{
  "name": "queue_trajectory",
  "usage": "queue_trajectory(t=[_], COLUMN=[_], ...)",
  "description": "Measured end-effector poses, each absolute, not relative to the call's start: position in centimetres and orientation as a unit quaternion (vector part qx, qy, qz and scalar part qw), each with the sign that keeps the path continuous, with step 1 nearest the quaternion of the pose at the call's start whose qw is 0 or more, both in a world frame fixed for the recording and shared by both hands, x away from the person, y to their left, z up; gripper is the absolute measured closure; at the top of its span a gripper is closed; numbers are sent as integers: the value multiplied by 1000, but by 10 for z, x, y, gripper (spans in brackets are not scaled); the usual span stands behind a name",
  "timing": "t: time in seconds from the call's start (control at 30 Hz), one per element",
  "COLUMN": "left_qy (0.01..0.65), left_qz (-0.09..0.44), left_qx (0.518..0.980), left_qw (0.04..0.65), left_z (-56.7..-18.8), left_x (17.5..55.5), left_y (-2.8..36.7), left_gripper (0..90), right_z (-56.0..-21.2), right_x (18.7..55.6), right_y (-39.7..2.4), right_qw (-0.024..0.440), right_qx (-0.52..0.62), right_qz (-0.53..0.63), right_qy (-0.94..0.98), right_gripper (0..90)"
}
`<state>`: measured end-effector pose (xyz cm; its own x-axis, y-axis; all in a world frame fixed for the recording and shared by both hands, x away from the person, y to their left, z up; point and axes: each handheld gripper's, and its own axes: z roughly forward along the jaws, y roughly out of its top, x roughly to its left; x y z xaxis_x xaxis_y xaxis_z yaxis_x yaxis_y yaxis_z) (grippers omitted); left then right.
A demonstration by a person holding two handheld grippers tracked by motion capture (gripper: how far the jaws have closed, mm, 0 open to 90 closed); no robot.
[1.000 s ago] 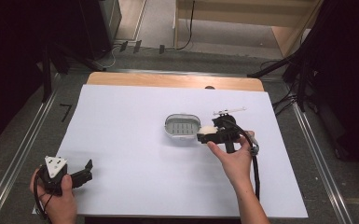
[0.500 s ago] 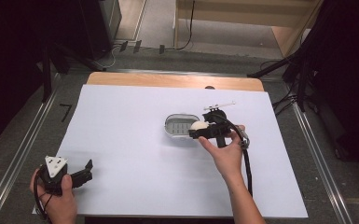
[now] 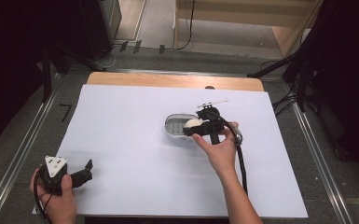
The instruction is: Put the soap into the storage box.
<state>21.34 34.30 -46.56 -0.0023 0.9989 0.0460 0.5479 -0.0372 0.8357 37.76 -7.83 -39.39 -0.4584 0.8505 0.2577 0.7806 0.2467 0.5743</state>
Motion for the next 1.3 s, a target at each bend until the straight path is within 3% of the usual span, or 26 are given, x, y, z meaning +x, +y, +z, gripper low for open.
queue_trajectory(t=[1.3], left_qy=[616], left_qz=[349], left_qx=[629], left_qw=[320], left_z=[-466], left_x=[214], left_y=[343], left_gripper=[0], right_z=[-404], right_x=[408], right_y=[-48], right_qw=[45], right_qx=[523], right_qz=[313], right_qy=[791], right_gripper=[242])
